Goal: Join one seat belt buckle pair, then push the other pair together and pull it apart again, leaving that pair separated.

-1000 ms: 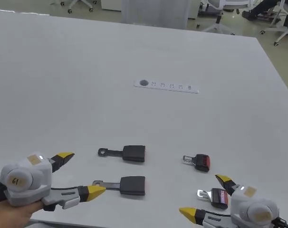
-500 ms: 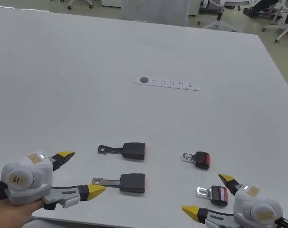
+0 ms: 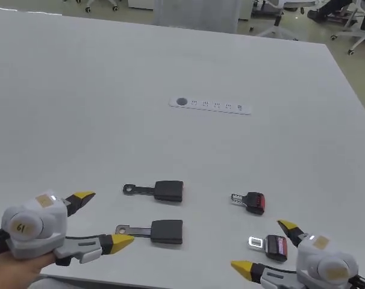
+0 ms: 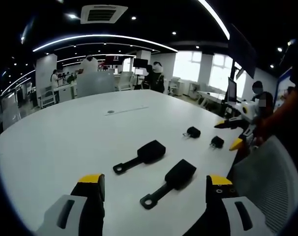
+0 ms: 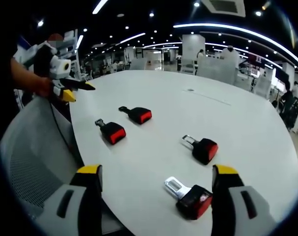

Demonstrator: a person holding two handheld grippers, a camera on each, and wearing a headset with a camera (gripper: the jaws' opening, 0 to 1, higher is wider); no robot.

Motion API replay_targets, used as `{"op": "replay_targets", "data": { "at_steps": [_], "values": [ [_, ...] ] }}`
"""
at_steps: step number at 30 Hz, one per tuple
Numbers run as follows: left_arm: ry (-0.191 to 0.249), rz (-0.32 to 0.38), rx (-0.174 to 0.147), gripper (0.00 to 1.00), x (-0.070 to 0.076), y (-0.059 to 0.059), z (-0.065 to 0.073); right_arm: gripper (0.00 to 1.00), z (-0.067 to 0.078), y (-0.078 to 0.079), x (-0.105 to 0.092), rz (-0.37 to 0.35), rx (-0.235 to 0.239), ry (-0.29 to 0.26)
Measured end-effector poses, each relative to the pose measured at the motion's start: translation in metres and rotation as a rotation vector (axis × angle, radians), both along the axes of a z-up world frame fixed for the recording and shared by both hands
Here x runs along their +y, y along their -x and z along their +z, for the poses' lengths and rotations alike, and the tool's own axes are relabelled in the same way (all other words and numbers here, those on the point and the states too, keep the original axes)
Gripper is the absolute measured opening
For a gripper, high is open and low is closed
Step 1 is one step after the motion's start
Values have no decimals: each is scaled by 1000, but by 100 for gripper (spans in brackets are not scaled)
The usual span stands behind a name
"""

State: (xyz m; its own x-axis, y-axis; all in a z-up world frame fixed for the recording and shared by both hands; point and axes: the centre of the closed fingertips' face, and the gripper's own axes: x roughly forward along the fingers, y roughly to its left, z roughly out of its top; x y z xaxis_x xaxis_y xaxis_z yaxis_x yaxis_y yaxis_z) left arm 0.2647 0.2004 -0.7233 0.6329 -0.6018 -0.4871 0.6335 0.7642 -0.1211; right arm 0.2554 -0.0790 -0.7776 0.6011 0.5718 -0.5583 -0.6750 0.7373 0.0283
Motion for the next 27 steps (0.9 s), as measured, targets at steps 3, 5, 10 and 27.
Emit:
{"op": "replay_targets", "data": {
  "at_steps": [3, 5, 10, 27],
  "values": [
    [-3, 0, 0, 87, 0, 0, 0, 94, -1, 0, 1, 3, 1, -3],
    [-3, 0, 1, 87, 0, 1, -1, 94, -1, 0, 2, 2, 0, -4],
    [-6, -2, 3, 87, 0, 3, -1, 94, -1, 0, 6, 10, 2, -8],
    [-20, -25, 5, 86, -5, 1, -4, 93, -2, -2, -15, 17, 6, 22]
  ]
}}
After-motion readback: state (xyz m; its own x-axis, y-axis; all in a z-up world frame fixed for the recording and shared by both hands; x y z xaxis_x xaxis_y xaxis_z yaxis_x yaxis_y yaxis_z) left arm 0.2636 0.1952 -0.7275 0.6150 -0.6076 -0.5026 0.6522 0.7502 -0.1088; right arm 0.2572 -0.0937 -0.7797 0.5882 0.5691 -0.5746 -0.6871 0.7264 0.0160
